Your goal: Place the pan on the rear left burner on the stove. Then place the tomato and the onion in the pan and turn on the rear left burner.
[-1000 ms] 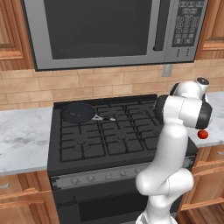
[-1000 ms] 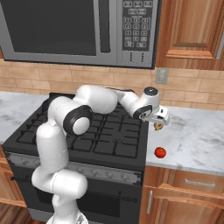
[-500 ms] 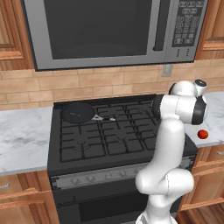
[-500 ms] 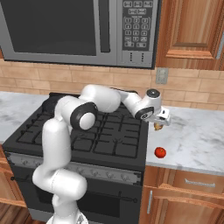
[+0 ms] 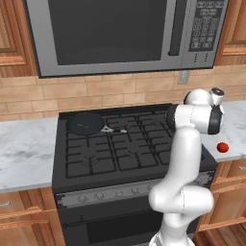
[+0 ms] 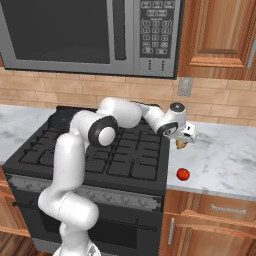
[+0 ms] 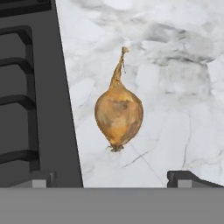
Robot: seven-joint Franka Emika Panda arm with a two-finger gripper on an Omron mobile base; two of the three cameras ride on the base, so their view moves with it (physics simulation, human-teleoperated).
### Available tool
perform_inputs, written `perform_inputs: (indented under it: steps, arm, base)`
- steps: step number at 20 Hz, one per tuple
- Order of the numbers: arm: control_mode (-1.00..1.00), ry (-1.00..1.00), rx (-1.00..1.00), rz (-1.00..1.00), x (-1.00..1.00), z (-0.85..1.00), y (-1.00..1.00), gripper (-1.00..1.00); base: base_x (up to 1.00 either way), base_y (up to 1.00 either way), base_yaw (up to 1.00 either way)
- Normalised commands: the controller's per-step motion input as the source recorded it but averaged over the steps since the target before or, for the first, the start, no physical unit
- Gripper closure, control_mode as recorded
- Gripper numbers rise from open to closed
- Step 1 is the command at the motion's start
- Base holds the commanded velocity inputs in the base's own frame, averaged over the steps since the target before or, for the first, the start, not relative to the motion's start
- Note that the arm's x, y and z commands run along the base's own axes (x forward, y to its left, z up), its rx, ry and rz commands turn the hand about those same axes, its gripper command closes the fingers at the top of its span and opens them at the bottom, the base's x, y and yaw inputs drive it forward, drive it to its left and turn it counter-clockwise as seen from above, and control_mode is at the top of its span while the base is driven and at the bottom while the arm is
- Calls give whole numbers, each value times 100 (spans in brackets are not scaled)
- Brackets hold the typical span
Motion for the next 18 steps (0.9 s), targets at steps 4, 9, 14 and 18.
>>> perform_inputs:
  steps: [4, 9, 14, 18]
  arm:
    - [-100, 0, 0, 0, 24, -16, -4, -100]
    - [-100, 0, 0, 0, 19, -21, -4, -100]
    - [-100, 0, 0, 0, 15, -23, -6, -100]
    - [-100, 0, 0, 0, 11, -23, -7, -100]
  base:
    - [0, 0, 0]
    - [0, 0, 0]
    - [0, 0, 0]
    - [0, 0, 0]
